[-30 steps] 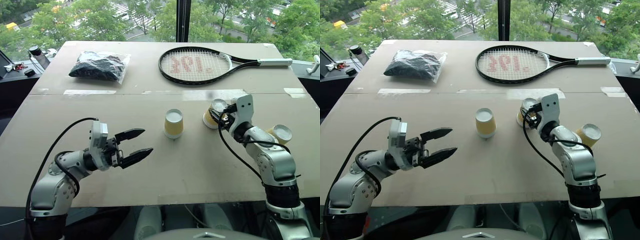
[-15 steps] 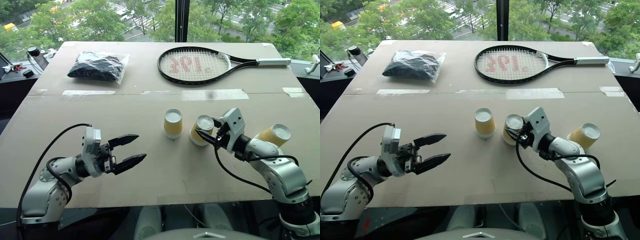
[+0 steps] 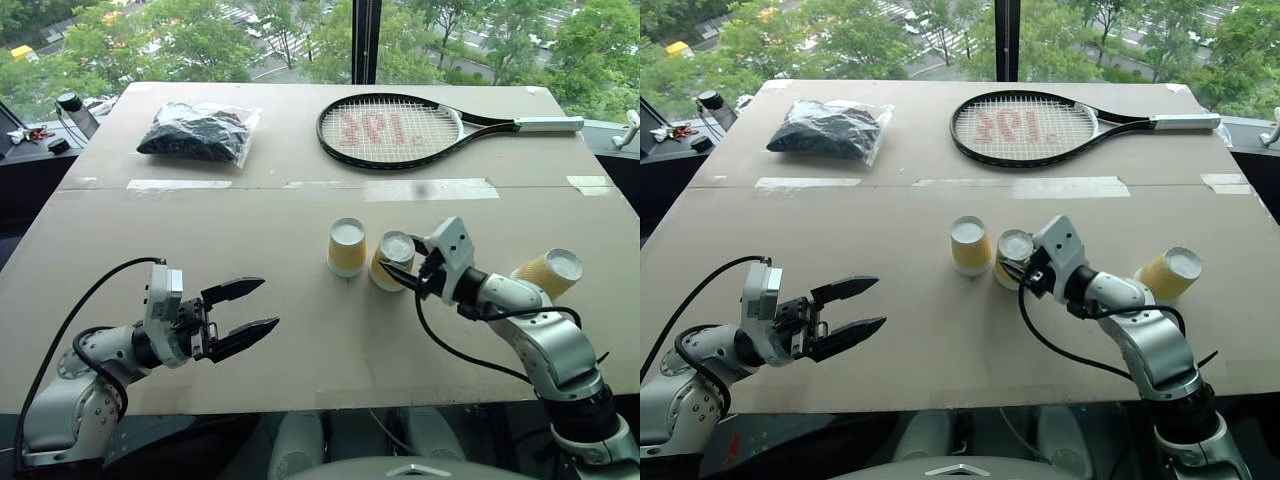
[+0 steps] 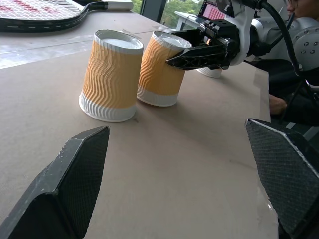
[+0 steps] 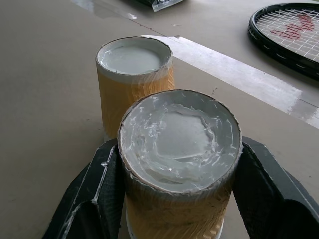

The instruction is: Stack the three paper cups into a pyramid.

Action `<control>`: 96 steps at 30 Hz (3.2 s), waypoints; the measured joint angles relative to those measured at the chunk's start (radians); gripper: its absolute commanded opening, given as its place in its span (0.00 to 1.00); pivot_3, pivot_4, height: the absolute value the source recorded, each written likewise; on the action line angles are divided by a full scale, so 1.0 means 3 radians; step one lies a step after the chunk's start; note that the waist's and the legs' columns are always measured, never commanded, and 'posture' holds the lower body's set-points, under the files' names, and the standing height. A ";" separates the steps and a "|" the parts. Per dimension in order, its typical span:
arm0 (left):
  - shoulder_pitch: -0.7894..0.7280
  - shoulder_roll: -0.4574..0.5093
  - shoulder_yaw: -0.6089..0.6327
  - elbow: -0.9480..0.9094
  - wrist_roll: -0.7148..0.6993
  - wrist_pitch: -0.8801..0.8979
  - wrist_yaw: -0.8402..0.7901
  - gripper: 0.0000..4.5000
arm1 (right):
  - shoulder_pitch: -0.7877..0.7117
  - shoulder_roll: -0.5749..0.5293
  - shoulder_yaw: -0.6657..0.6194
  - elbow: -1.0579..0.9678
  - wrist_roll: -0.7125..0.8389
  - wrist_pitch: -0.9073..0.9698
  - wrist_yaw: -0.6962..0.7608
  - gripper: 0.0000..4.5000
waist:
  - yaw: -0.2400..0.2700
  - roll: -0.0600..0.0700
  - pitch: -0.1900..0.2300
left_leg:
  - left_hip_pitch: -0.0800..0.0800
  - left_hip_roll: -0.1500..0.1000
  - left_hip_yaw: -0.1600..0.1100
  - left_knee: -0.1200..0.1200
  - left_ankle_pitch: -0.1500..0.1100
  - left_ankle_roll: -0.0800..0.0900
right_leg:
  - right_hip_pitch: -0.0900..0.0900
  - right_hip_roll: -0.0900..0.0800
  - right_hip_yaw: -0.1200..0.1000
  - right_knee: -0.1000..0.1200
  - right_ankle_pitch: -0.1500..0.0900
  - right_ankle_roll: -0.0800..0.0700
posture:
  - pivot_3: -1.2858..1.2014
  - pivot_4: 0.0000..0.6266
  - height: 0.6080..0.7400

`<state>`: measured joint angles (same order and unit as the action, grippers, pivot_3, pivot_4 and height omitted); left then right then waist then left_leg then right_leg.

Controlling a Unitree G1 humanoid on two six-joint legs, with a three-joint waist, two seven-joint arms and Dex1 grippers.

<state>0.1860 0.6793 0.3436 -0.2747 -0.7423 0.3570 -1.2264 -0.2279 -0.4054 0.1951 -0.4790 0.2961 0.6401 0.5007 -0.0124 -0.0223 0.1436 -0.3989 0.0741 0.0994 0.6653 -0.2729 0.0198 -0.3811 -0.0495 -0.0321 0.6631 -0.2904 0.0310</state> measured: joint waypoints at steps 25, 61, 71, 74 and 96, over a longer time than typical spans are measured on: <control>-0.0015 -0.0067 -0.0001 0.0033 -0.0015 -0.0061 -0.0046 1.00 | -0.0141 0.0056 0.0132 0.0156 -0.0171 -0.0039 0.0055 1.00 | -0.0002 0.0000 0.0000 | 0.0000 0.0000 -0.0001 0.0000 0.0000 0.0000 | 0.0000 0.0000 -0.0001 0.0000 0.0000 0.0000 | 0.52 0.24 1.00; -0.0486 -0.0204 -0.0489 0.0191 -0.0162 -0.0120 -0.0705 1.00 | 0.1217 -0.0279 -0.2162 -0.0221 0.0270 0.0169 -0.0521 1.00 | 0.0003 0.0005 0.0002 | 0.0004 -0.0002 0.0000 -0.0001 -0.0003 0.0004 | 0.0003 0.0005 0.0016 -0.0002 0.0000 0.0001 | 0.52 0.24 1.00; -0.0444 -0.0203 -0.0477 0.0178 -0.0164 -0.0120 -0.0703 1.00 | 0.1207 -0.0264 -0.2162 -0.0050 0.0247 0.0079 -0.0557 0.55 | 0.0004 0.0006 0.0003 | 0.0004 -0.0002 0.0000 -0.0001 -0.0004 0.0006 | 0.0003 0.0005 0.0017 -0.0002 0.0000 0.0002 | 0.52 0.24 1.00; -0.0444 -0.0203 -0.0477 0.0178 -0.0164 -0.0120 -0.0698 1.00 | 0.1210 -0.0284 -0.2163 -0.0074 0.0292 0.0042 -0.0501 0.55 | 0.0003 0.0006 0.0003 | 0.0004 -0.0002 0.0000 -0.0001 -0.0004 0.0006 | 0.0002 0.0005 0.0018 -0.0002 0.0000 0.0002 | 0.52 0.24 1.00; 0.0056 -0.0188 -0.0189 -0.0164 -0.0289 -0.0121 -0.0439 1.00 | -0.1364 -0.0685 -0.0513 -0.0281 0.1285 0.1126 -0.0040 0.55 | 0.0001 0.0012 0.0011 | -0.0007 -0.0001 -0.0002 -0.0003 -0.0008 0.0014 | -0.0008 -0.0002 0.0016 -0.0005 0.0000 0.0001 | 0.52 0.24 1.00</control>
<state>0.2027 0.6229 0.2868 -0.3238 -0.8289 0.3206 -1.3579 -0.6370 -0.6109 0.0411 -0.5634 0.6817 0.9778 0.4888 -0.0122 -0.0185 0.1469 -0.4011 0.0737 0.0987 0.6642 -0.2754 0.0239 -0.3835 -0.0502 -0.0275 0.6617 -0.2905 0.0312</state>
